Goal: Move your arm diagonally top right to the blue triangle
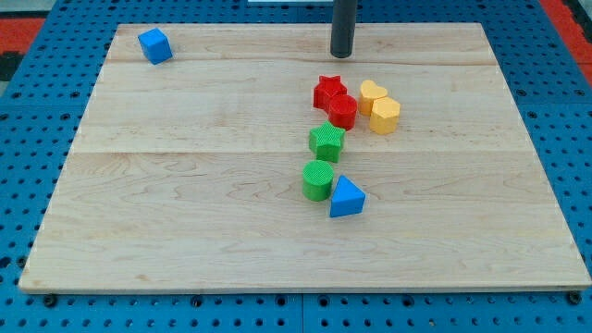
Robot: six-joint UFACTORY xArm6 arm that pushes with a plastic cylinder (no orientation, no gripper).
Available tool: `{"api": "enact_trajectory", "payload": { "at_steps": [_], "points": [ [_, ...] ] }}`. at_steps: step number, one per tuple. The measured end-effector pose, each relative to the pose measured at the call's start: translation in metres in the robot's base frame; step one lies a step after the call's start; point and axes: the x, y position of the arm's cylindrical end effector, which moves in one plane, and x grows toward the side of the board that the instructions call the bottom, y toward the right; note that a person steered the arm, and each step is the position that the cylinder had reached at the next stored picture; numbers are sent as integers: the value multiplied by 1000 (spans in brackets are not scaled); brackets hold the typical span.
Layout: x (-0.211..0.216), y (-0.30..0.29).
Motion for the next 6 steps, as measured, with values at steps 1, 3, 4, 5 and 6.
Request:
{"api": "enact_trajectory", "payload": {
  "at_steps": [1,3,4,5,6],
  "points": [
    [1,36],
    [48,109],
    [96,118],
    [147,114],
    [198,98]
  ]
}}
